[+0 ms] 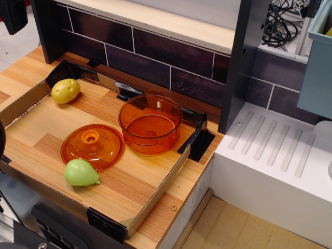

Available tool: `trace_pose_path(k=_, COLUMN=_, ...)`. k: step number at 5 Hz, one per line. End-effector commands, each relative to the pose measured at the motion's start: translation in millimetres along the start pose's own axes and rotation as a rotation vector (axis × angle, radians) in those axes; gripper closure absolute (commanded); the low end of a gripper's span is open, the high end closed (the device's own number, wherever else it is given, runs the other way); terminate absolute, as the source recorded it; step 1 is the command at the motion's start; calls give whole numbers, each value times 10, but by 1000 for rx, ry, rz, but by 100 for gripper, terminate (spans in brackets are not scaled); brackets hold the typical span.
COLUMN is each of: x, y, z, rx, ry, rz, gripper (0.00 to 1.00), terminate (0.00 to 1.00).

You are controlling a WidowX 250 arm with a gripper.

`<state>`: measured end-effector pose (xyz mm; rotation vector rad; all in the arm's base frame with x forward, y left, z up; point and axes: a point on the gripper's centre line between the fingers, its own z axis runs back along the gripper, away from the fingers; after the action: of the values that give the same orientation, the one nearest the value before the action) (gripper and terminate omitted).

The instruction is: Put potato in pot

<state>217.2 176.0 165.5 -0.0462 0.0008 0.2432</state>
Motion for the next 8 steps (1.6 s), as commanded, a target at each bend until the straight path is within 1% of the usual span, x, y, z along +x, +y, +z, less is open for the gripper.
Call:
trace_pose_path(k=1, x=0, y=0, z=0, rx=0, ry=0, rz=0, gripper=0, terminate=0)
trace_pose_path(k=2, x=233, y=53, z=-114, rx=-48, ry=-57, rz=-31, gripper=0, terminate=0)
trace_pose_path(k=3, x=394, y=36, z=-232, rx=-72, ry=-66, rz=-80, gripper=0, terminate=0)
trace_pose_path(k=4, x=544, y=41, z=-394, rx=-77, ry=-99, rz=-138, gripper=0, terminate=0)
trace_pose_path(k=5, x=637, y=51, z=-576, rx=-94, ry=-61, rz=-172, gripper=0, terminate=0)
trace_pose_path(k=6, x=672, y=-30, z=-776, rx=-120, ry=-33, rz=-155, gripper=0, terminate=0)
trace_pose_path(k=7, x=686, y=-176, z=-951, rx=-114, ry=-18, rz=-123, gripper=0, terminate=0)
trace_pose_path(k=8, x=695, y=-243, z=-1097, rx=-96, ry=-14, rz=-114, gripper=0, terminate=0)
